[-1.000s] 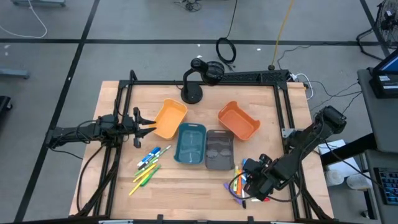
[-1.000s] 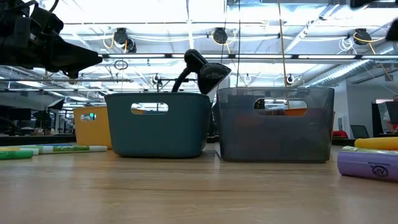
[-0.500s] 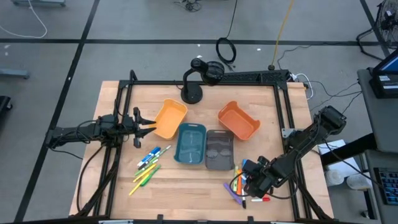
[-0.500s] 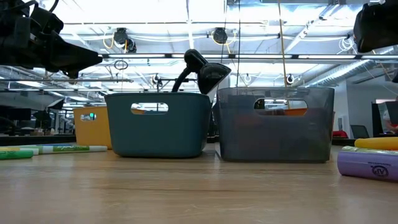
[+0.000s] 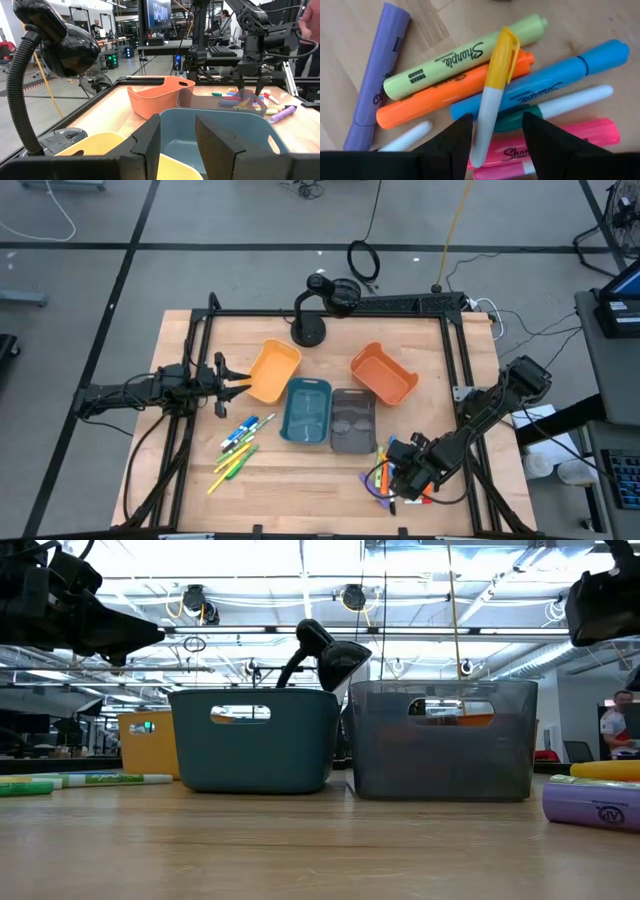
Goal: Pick & Place Markers
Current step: Put the white and yellow highlighter into the yellow bin
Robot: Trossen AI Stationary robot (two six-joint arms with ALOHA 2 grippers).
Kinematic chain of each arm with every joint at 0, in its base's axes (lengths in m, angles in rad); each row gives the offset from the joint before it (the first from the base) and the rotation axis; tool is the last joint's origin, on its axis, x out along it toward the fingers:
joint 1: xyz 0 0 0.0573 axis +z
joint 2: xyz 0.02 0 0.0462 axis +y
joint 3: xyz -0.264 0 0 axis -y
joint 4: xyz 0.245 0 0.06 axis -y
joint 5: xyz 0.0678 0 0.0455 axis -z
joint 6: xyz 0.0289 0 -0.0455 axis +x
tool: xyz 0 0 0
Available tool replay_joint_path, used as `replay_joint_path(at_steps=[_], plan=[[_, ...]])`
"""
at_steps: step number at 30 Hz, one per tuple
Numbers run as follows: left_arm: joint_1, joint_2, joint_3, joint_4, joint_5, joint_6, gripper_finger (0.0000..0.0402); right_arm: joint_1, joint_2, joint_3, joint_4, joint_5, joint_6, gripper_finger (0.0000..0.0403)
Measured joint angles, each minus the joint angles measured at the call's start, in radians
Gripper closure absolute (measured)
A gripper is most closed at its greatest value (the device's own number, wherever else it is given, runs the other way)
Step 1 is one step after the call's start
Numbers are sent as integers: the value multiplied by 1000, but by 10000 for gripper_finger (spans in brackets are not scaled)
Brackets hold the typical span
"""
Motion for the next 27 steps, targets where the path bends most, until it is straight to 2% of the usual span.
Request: replay_joint_path(at_steps=[6,15,27], plan=[[0,0,0,0,0,0,275,0,0,0,-5,-31,7,263],[0,0,0,0,0,0,275,0,0,0,-9,-35,7,377],[0,0,0,0,0,0,275,0,-50,0,-9,-24,28,381]])
